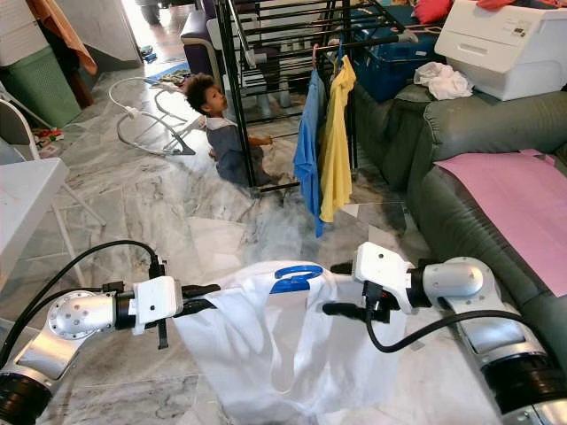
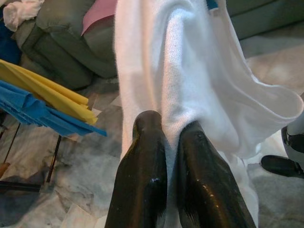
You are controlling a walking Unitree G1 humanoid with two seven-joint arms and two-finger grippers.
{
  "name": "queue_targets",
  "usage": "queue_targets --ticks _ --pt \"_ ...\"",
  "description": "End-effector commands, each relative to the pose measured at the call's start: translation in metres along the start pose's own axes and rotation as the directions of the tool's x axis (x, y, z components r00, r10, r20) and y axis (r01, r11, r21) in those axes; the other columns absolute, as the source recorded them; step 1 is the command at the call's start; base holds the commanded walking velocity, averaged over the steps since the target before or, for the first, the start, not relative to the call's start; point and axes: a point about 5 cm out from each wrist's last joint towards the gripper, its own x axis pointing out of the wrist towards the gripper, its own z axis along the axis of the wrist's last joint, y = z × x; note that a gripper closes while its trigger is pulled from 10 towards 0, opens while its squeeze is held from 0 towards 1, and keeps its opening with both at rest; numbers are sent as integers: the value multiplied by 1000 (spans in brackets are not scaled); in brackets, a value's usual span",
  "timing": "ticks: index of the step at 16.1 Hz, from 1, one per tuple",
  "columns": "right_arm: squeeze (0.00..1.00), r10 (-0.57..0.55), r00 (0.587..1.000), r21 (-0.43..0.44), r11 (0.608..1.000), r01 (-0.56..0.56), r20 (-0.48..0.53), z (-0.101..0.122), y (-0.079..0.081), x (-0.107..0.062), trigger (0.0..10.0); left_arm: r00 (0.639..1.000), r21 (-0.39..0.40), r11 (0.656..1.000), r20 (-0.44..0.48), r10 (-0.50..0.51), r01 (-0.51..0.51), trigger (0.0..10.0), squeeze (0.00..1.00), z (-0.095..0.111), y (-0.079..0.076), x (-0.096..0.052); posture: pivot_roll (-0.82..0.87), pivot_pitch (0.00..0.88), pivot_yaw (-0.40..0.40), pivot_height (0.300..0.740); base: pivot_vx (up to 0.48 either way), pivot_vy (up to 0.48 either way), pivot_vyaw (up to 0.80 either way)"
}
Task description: Hang hanger
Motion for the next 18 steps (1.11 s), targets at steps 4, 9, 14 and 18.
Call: queue_targets --ticks 4,9,14,18 --pt "0 39 999 -33 999 -39 -6 4 -3 -1 0 999 37 999 27 -21 20 0 0 7 1 -2 -120 0 71 740 0 0 0" --pt "0 54 998 -24 998 -54 -12 1 -1 -3 0 999 33 999 26 -22 21 0 0 6 0 -1 -121 0 70 740 0 0 0" --pt "0 68 997 -6 998 -68 -22 -4 1 -4 0 1000 34 999 27 -13 12 0 0 6 0 -1 -120 0 68 740 0 0 0" --pt "0 63 998 7 998 -63 -18 -6 2 -3 0 999 20 999 29 41 -42 0 0 4 2 -2 -119 0 66 740 0 0 0"
